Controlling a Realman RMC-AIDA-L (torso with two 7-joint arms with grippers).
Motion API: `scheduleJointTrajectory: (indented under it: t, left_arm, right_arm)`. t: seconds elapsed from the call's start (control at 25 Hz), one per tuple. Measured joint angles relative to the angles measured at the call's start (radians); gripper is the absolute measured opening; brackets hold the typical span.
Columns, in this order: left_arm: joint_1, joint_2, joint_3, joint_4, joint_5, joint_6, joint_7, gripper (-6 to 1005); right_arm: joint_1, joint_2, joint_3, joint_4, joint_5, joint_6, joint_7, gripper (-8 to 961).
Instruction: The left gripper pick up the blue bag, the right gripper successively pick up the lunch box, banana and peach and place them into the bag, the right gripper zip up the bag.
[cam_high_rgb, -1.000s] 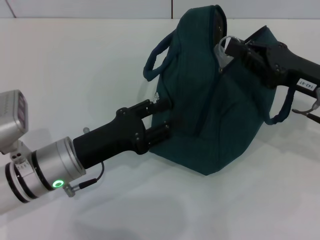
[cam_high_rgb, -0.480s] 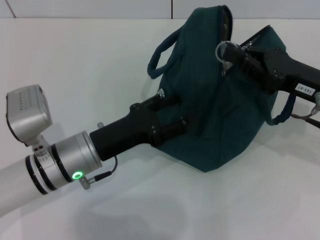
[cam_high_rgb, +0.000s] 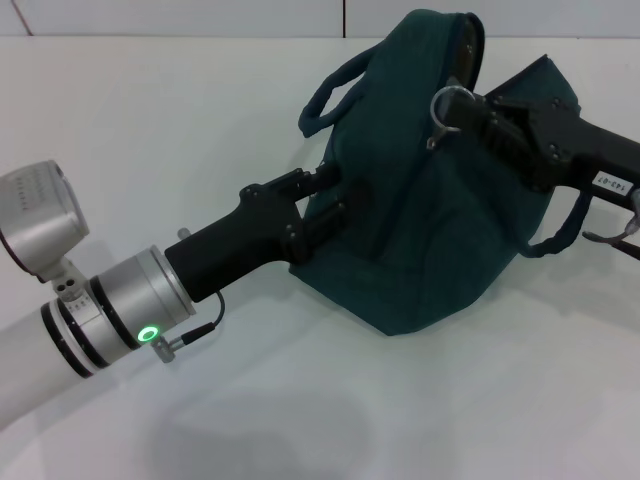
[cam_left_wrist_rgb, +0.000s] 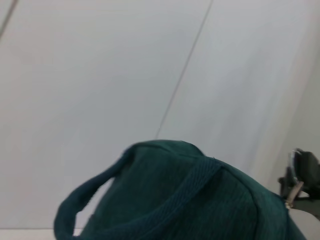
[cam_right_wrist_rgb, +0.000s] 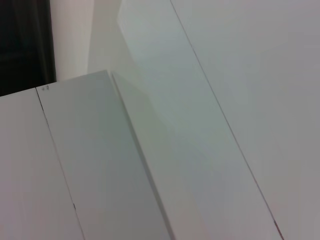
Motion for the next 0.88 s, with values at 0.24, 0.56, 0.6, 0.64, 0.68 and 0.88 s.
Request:
scheduleJointTrajectory:
  t: [0.24, 0.56, 0.6, 0.64, 0.68, 0.88]
  left_arm:
    - [-0.002, 0.000, 0.004, 0.000, -0.008, -0.004, 0.015, 412]
    - [-0.005, 0.000, 0.009, 0.000, 0.004, -0.003, 0.021, 156]
    - [-0.005, 0.000, 0.009, 0.000, 0.006, -0.003, 0.023, 148]
    - [-0.005, 0.000, 0.009, 0.000, 0.008, -0.003, 0.025, 139]
    - [-0.005, 0.000, 0.009, -0.001, 0.012, -0.003, 0.028, 130]
    - [0.001, 0.000, 0.011, -0.002, 0.022, -0.004, 0.036, 107]
  right_arm:
    - [-0.006, -0.001, 0.000, 0.000, 0.003, -0.007, 0.000, 7]
    - [-0.007, -0.002, 0.010, 0.000, 0.014, 0.003, -0.001, 7]
    - [-0.008, -0.002, 0.012, 0.000, 0.020, 0.008, -0.001, 7]
    - [-0.008, -0.002, 0.012, 0.000, 0.025, 0.014, -0.001, 7]
    - [-0.008, -0.002, 0.013, 0.000, 0.029, 0.019, -0.001, 8]
    - [-0.002, 0.000, 0.014, 0.028, 0.074, 0.042, -0.002, 8]
